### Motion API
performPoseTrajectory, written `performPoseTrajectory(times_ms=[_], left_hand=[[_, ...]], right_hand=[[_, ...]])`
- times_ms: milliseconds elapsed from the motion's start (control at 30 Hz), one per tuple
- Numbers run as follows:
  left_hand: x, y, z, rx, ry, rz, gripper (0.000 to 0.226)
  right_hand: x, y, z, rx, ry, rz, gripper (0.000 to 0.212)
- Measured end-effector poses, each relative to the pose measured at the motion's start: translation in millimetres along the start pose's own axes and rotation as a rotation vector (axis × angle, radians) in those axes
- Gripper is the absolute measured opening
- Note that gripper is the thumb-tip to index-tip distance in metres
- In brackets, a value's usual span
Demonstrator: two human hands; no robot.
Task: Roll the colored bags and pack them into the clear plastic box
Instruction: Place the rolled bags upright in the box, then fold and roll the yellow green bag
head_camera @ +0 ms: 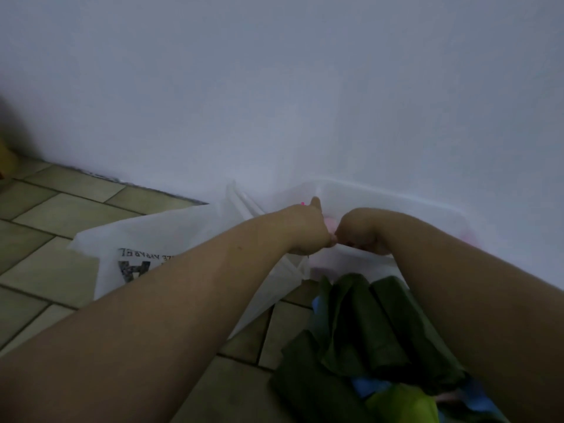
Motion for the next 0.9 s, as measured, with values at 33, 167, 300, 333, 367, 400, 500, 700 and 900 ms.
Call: performPoseTrajectory(times_ms=[33,167,300,333,367,400,500,700,900], left_hand=[[0,0,-1,0.003,0.001,-0.007,0.087],[3,1,0,0.028,-0.026,-0.018,0.087],[4,0,0,0.058,-0.065,-0.017,0.087],[3,0,0,0.058,-0.074,-0.021,0.088],[1,0,0,0.052,-0.079,-0.036,0.088],[-3,0,0,0.047,-0.080,-0.070,0.088],[-27,-2,-1,0.068,-0.054,-0.251,0.084],[-130,41,-13,0.079,0.204,-0.274,0.051],[-172,156,-27,0.460,0.261,-0.033,0.055]], right_hand=[[3,0,2,-0.105,-0.021,-0.025,0.025],[7,6,10,-0.284,-0.067,-0.054,0.044],[-8,8,11,-0.384,-0.091,0.011,0.041],[-17,5,10,-0.388,-0.103,-0.007,0.040],[-28,0,11,-0.372,-0.130,-0.060,0.040],[-43,-8,13,-0.294,-0.172,-0.159,0.040],[-111,-32,5,0.125,-0.350,-0.510,0.027],[-226,56,-67,-0.127,-0.171,-0.097,0.024],[-221,155,-113,-0.254,0.087,-0.076,0.059]])
Point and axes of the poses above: each hand's wrist, its own x-axis towards the middle knuckle, its own y-axis out of the palm, z = x × y, the point moved 6 cm from there along x, towards the middle knuckle, and after that the axes turned 8 degrees about z, right-handed, at the moved point
